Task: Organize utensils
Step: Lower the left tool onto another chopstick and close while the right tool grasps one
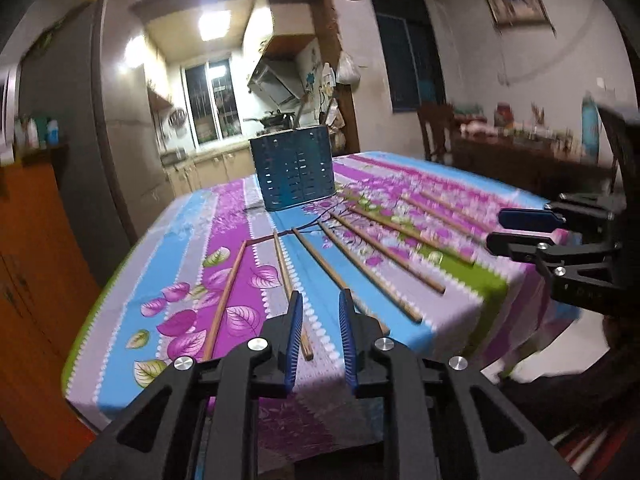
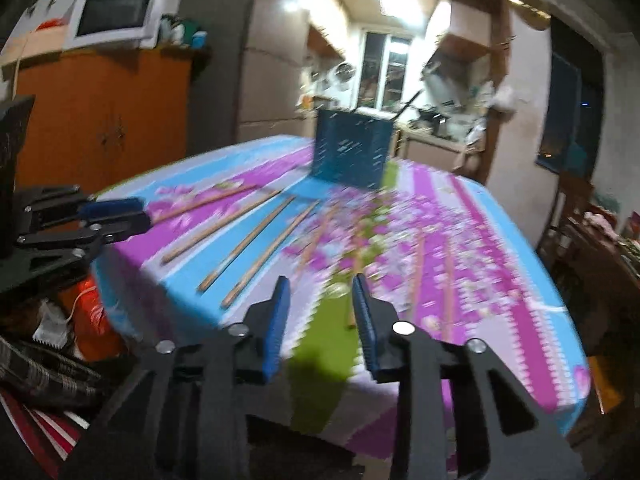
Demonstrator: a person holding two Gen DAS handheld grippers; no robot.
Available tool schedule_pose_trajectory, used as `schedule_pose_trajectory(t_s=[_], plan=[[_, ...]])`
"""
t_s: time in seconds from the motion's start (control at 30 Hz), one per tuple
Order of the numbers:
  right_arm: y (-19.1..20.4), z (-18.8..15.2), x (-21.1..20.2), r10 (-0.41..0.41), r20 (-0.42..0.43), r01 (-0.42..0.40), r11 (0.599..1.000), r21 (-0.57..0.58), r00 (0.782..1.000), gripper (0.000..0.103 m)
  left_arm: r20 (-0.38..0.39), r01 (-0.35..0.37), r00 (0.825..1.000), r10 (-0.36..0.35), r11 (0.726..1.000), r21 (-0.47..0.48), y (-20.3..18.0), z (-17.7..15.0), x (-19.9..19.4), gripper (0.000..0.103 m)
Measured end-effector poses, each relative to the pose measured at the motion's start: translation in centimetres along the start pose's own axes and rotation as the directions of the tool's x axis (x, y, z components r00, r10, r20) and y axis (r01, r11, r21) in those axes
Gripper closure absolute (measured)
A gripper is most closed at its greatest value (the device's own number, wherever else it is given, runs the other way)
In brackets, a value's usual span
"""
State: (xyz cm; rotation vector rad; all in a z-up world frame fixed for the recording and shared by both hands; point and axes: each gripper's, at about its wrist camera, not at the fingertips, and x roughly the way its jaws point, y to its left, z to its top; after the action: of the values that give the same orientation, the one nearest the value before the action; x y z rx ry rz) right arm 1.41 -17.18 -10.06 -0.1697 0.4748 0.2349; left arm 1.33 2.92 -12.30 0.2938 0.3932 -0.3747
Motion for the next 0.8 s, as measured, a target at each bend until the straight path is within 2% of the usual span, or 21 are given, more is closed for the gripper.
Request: schedule_pose_trajectory(t_s=[0.03, 0.1, 0.3, 0.53, 0.8], plan=[[0.5, -0.5, 0.1, 0.007, -0.008, -0.007, 1.000, 0.001, 1.000, 0.081, -0.011, 0.015, 1.000, -0.015, 1.000, -0.004, -0.3, -0.2, 0.1, 0.083], [1.3, -1.0, 0.7, 0.031, -0.021, -0.030, 0.999, 0.013, 0.999, 0.081, -0.032, 0.044, 0.998, -0.046, 0.998, -0.043, -0.5, -0.4, 0.4, 0.083], [1.8, -1.6, 1.6, 0.031, -0.034, -0.030, 0.999, 0.032, 0.999, 0.082, -0.069, 0.034, 0.997, -0.040, 0.996, -0.079, -1.0, -1.4, 1.3, 0.083], [1.1, -1.3, 3.1, 0.022, -0.049, -0.019, 0.997, 0.073, 0.999, 0.082, -0.073, 0.001, 0.997, -0.003, 0.999, -0.034, -2.3, -1.2, 2.8, 0.083], [1.1, -1.3, 4.1, 0.034, -0.059, -0.030, 0.997, 0.078, 0.998, 0.082, -0.076, 0.010, 0.997, -0.010, 1.000, 0.006, -3.8, -0.6, 4.2, 0.083]])
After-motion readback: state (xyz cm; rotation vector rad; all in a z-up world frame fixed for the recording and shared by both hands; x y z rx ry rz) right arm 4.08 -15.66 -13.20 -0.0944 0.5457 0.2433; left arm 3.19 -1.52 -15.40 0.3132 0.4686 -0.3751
